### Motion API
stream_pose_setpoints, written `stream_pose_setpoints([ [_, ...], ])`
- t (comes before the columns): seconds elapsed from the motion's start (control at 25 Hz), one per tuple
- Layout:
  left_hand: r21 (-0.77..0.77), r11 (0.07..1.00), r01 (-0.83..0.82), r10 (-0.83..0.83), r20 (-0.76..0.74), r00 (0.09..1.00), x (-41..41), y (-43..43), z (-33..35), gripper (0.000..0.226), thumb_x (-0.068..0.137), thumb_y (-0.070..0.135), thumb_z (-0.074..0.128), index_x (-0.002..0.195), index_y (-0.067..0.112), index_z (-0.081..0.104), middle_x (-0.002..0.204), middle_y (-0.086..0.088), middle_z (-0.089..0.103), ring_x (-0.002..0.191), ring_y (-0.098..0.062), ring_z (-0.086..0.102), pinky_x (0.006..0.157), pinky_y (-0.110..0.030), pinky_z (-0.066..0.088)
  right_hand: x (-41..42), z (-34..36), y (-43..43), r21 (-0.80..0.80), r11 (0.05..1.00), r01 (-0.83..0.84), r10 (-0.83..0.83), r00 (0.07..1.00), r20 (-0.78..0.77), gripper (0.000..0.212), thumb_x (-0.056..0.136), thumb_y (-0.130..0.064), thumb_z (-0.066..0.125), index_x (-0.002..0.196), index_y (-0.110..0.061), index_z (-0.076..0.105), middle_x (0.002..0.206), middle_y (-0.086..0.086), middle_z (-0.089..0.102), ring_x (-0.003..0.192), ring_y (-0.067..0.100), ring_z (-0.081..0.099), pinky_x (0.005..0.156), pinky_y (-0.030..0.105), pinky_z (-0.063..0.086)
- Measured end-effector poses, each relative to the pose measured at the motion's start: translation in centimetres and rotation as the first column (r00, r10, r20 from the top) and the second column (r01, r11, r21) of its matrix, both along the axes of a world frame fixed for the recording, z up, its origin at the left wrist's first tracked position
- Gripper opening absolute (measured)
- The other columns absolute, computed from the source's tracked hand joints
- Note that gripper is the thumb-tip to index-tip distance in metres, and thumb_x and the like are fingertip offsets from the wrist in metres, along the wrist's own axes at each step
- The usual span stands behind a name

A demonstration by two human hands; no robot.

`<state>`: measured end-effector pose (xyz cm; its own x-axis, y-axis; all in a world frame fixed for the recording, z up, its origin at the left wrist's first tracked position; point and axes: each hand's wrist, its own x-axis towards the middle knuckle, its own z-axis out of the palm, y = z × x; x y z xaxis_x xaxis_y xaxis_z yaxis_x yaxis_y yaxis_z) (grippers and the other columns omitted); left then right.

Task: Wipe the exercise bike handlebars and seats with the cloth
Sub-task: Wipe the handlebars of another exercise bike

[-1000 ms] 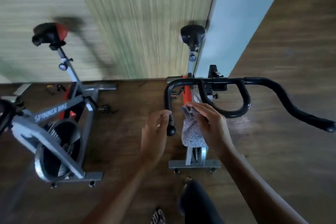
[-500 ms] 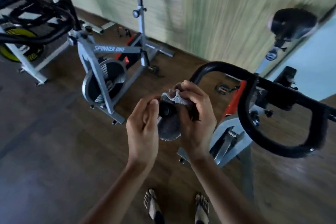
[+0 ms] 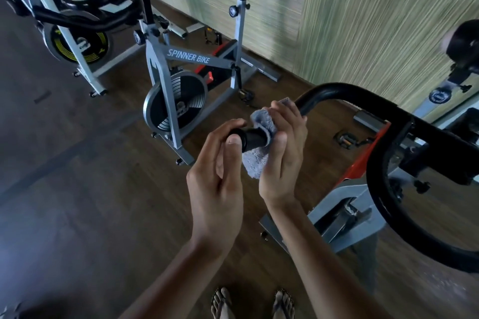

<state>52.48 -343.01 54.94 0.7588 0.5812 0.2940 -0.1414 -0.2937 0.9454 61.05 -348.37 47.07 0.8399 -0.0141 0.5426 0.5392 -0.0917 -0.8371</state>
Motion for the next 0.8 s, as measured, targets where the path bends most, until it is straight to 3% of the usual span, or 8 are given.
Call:
stream_pose_setpoints([
  [0.12,-0.018,1.0,-0.005,0.005,0.009,1.0,0.0,-0.3,-0.2,0.032,0.106,0.02,0.044,0.126,0.004,0.061,0.117,0.002,0.071,0.113,-0.019,0.068,0.091,-0.043,0.057,-0.4,-0.2,-0.2,-0.02,0.998,-0.057,0.057,0.998,0.018,0.049,0.109,-0.034,0.021,0.125,-0.011,0.061,0.136,0.004,0.055,0.142,0.024,0.039,0.12,0.037,0.016],
  [0.28,-0.005,1.0,-0.02,0.02,0.004,1.0,0.3,-0.3,0.0,0.034,0.104,0.026,0.043,0.124,0.006,0.063,0.113,0.005,0.071,0.105,-0.018,0.07,0.085,-0.046,0.059,2.7,-0.9,-1.4,-0.122,0.991,-0.055,0.058,0.998,0.018,0.048,0.109,-0.027,0.022,0.121,-0.006,0.064,0.138,0.0,0.053,0.146,0.027,0.036,0.122,0.037,0.016],
  [0.36,-0.021,0.999,-0.028,0.029,0.027,0.999,0.2,-0.4,-0.3,0.034,0.104,0.026,0.043,0.122,0.006,0.063,0.113,0.004,0.071,0.109,-0.021,0.069,0.088,-0.044,0.058,1.9,-0.8,-1.3,-0.082,0.994,-0.071,0.07,0.997,-0.015,0.044,0.105,-0.017,0.027,0.119,-0.002,0.065,0.136,0.001,0.056,0.146,0.026,0.034,0.122,0.035,0.015],
  [0.48,-0.038,0.999,-0.021,0.023,0.046,0.999,0.6,-0.6,-0.4,0.034,0.104,0.025,0.041,0.121,0.004,0.062,0.113,0.004,0.07,0.109,-0.02,0.068,0.087,-0.039,0.057,2.2,-1.1,-1.8,-0.13,0.986,-0.1,0.11,0.991,0.071,0.042,0.101,-0.012,0.027,0.12,-0.003,0.064,0.135,0.005,0.056,0.145,0.026,0.035,0.121,0.031,0.015],
  [0.56,-0.043,0.999,-0.02,0.022,0.047,0.999,0.8,-0.7,-0.4,0.032,0.103,0.024,0.042,0.121,0.004,0.061,0.111,0.006,0.07,0.106,-0.013,0.068,0.084,-0.036,0.058,4.7,-1.8,-2.3,-0.189,0.98,-0.064,0.083,0.992,0.095,0.043,0.101,-0.012,0.026,0.118,-0.001,0.063,0.138,0.008,0.054,0.146,0.032,0.032,0.122,0.034,0.017],
  [0.68,-0.013,1.0,-0.012,0.013,0.045,0.999,0.7,-0.5,-0.5,0.03,0.102,0.023,0.044,0.119,0.005,0.062,0.107,0.009,0.069,0.096,-0.004,0.066,0.077,-0.029,0.057,5.4,-2.3,-2.0,-0.13,0.991,-0.035,0.04,0.998,0.043,0.042,0.102,-0.012,0.027,0.118,0.004,0.063,0.146,0.003,0.045,0.151,0.033,0.021,0.124,0.047,0.019],
  [0.8,0.033,0.999,0.018,-0.019,0.025,1.0,0.7,-0.3,-0.6,0.031,0.102,0.024,0.044,0.119,0.004,0.062,0.103,0.007,0.068,0.081,-0.01,0.064,0.07,-0.021,0.051,5.4,-3.1,-2.4,-0.154,0.988,-0.025,0.04,0.995,0.094,0.045,0.107,-0.02,0.025,0.122,0.004,0.06,0.15,0.009,0.042,0.153,0.027,0.015,0.124,0.05,0.018],
])
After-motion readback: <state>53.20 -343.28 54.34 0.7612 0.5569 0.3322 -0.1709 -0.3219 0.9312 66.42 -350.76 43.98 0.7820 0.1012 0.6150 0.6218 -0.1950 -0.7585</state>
